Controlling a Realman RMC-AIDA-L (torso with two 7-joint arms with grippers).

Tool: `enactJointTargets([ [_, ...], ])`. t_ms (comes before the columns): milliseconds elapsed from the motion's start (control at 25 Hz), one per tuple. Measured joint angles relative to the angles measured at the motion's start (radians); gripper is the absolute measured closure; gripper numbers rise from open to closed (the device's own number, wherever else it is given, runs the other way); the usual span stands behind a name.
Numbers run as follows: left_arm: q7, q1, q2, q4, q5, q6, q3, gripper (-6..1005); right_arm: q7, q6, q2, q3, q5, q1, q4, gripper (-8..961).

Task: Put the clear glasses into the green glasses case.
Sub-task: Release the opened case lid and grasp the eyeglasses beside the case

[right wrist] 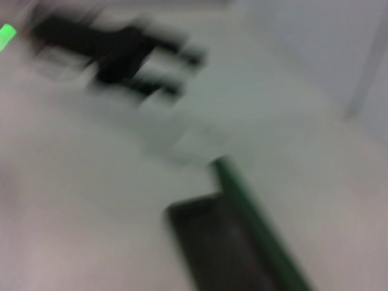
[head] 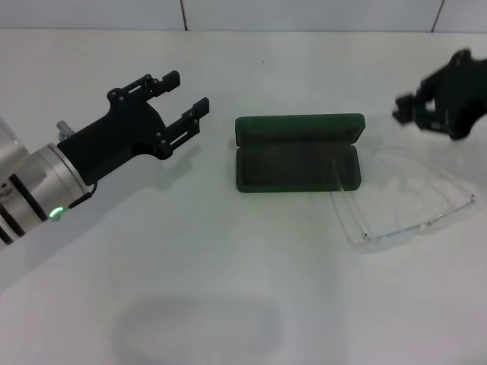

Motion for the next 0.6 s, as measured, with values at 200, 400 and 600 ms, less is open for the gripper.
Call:
enactJointTargets([
  [200, 0.000, -0.002, 0.000, -0.001, -0.012, -0.005, -0.002, 426, -0.124, -0.123, 0.012, -0.125, -0.225, 0.083, 0.008, 807],
  [400, 0.000, 0.001, -0.002, -0.011, -0.035, -0.004, 0.001, 428, -0.210, -0.161, 0.011, -0.244, -0.278, 0.110, 0.010, 759],
  [600, 0.000, 0.002, -0.003, -0.023, -0.043, -0.001, -0.003, 429, -0.240, -0.234, 0.007, -0.240, -0.302, 0.138, 0.009, 605],
])
